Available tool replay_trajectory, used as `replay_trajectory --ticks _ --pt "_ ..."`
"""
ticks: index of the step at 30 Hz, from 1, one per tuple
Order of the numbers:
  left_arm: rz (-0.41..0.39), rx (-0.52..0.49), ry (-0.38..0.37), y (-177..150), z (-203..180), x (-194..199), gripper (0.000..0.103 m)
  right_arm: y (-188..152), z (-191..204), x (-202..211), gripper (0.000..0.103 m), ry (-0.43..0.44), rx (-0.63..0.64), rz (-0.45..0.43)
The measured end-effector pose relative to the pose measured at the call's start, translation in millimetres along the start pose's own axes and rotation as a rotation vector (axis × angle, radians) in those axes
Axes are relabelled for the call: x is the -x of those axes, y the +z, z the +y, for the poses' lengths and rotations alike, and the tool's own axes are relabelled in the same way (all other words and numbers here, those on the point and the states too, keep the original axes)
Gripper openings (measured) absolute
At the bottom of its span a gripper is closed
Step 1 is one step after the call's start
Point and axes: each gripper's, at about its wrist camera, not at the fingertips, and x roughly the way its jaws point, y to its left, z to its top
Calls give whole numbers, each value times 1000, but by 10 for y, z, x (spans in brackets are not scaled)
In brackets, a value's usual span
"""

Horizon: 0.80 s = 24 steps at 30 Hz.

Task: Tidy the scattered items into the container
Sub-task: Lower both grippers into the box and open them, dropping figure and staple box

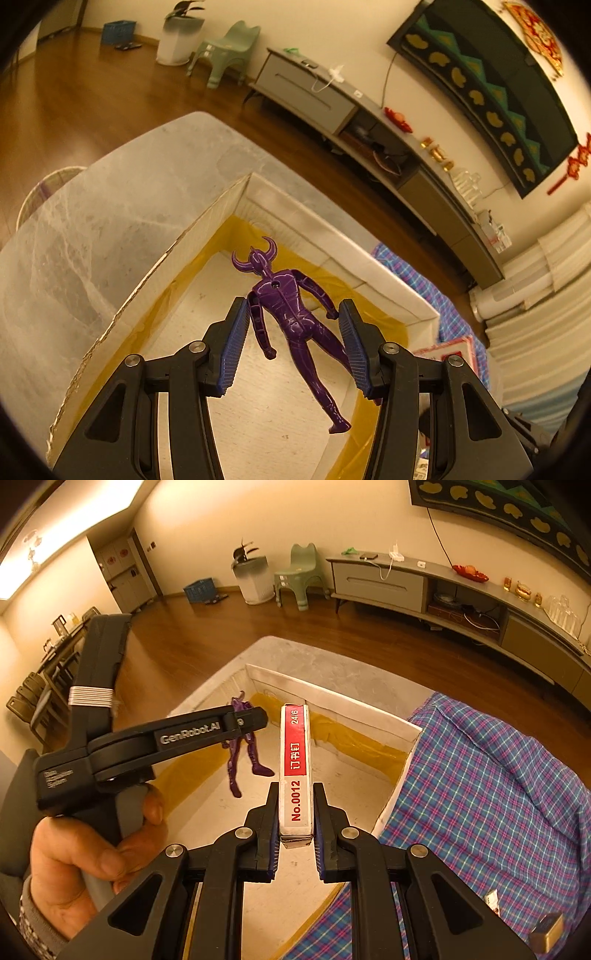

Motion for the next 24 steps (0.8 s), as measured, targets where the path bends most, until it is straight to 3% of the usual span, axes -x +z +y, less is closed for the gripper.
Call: replay_trajectory --ticks 7,17,24 --pt "59 61 19 -39 184 -170 52 113 -44 -391 16 -86 48 100" --pt "113 94 48 -118 264 -307 53 256 -146 -868 16 -104 66 266" --pt "120 92 73 -158 271 -353 53 342 -209 -971 17 -145 52 286"
